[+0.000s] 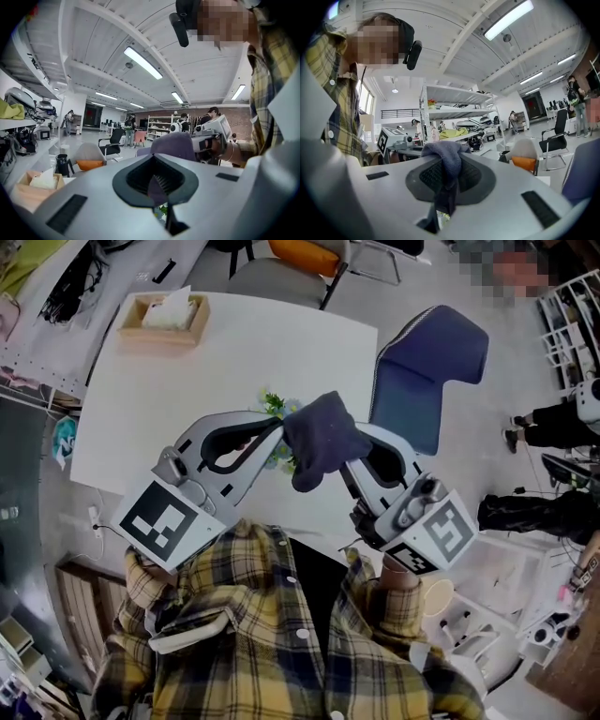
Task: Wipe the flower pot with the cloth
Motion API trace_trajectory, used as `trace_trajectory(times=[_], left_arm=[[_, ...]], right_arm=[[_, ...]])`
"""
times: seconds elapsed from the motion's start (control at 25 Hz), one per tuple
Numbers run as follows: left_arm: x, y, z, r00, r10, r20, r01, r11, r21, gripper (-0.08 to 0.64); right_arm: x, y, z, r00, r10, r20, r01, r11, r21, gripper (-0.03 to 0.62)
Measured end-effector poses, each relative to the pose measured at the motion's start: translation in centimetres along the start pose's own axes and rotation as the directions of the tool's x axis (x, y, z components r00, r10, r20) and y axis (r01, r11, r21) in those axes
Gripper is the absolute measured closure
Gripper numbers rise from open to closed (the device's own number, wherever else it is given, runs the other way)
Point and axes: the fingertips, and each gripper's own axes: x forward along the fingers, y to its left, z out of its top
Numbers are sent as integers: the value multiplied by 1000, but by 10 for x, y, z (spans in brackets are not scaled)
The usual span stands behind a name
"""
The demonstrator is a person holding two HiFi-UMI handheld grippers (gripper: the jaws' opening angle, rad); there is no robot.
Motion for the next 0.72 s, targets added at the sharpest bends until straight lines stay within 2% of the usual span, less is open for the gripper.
trace_trajectory(times=[0.48,0.72], left_arm=[[2,7,1,999,24,-31,-24,1000,7,552],[-4,19,25,997,72,18,-73,995,64,551]], right_arm=[[-6,-6,0,1000,-14,-21,15,1000,12,571],[-6,-5,-2,999,-10,-43,11,1000,19,571]])
